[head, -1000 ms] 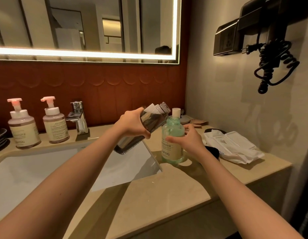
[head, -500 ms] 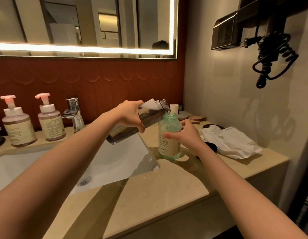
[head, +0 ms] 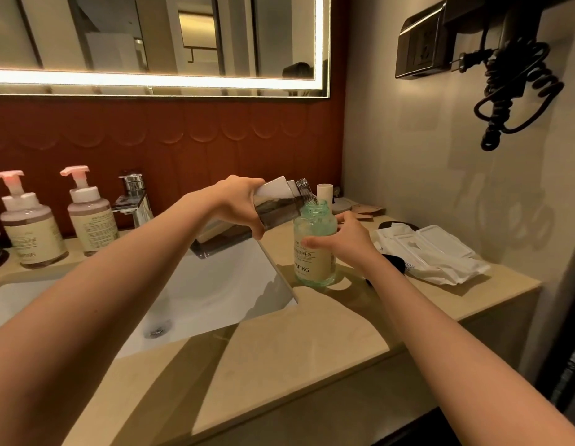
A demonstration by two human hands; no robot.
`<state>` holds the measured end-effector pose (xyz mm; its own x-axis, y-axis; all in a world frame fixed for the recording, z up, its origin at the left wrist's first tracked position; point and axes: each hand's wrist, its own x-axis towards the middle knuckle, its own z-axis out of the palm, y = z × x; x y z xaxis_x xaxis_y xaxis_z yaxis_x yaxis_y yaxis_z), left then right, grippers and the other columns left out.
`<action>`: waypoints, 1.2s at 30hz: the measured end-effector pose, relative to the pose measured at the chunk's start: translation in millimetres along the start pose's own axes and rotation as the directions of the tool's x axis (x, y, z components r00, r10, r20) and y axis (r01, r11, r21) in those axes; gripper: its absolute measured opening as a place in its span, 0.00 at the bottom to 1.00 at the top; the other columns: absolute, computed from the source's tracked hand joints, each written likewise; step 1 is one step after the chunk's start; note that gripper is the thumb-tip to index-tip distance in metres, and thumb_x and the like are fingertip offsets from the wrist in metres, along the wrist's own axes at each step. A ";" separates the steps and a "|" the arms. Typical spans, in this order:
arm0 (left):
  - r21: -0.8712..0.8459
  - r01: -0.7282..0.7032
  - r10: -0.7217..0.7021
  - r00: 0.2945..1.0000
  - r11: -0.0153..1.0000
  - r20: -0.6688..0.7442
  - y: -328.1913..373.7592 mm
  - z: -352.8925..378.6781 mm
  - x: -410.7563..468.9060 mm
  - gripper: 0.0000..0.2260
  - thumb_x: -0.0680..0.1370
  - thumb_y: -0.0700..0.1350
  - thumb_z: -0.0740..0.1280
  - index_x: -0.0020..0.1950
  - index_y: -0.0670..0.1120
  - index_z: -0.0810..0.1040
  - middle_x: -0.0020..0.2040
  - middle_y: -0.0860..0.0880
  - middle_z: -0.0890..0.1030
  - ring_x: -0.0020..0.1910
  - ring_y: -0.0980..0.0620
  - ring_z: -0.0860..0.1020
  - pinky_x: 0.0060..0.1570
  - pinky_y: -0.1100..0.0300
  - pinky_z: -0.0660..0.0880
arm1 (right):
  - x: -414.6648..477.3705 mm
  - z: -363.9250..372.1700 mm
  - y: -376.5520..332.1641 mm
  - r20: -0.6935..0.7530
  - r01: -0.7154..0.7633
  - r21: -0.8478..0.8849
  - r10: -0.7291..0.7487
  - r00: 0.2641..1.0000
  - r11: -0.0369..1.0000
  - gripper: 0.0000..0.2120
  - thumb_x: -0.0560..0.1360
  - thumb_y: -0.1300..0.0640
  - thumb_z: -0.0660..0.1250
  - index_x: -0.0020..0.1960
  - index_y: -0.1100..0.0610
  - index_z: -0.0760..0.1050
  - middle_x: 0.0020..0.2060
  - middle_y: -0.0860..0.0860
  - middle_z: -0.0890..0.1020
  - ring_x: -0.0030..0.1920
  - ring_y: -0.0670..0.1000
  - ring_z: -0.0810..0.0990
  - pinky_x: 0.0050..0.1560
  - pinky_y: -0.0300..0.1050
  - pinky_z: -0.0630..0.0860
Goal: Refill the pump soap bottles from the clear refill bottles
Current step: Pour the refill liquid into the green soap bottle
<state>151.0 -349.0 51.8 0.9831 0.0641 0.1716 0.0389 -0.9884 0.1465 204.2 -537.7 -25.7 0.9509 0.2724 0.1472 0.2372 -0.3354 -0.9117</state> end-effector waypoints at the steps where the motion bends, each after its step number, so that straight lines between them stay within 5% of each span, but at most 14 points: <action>1: -0.008 -0.002 0.002 1.000 1.000 0.002 -0.6 0.6 0.4 0.30 0.60 0.49 0.78 0.59 0.50 0.71 0.50 0.48 0.77 0.48 0.47 0.76 0.51 0.51 0.77 | 0.0 0.0 -0.2 0.001 0.000 -0.003 0.000 1.000 1.000 0.31 0.66 0.54 0.77 0.62 0.56 0.64 0.63 0.53 0.74 0.63 0.55 0.73 0.59 0.52 0.73; 36: 0.074 -0.031 0.029 0.999 0.997 0.033 2.6 -6.0 0.7 0.30 0.61 0.49 0.78 0.59 0.49 0.70 0.50 0.48 0.76 0.48 0.47 0.75 0.48 0.52 0.76 | 2.7 0.8 1.3 0.004 0.000 -0.006 0.000 1.000 1.000 0.32 0.66 0.54 0.76 0.63 0.56 0.64 0.63 0.53 0.74 0.63 0.55 0.74 0.57 0.51 0.74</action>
<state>150.7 -350.8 58.1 0.9891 0.0311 0.1440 0.0214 -0.9974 0.0682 206.9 -536.6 -26.8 0.9500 0.2763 0.1452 0.2382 -0.3412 -0.9093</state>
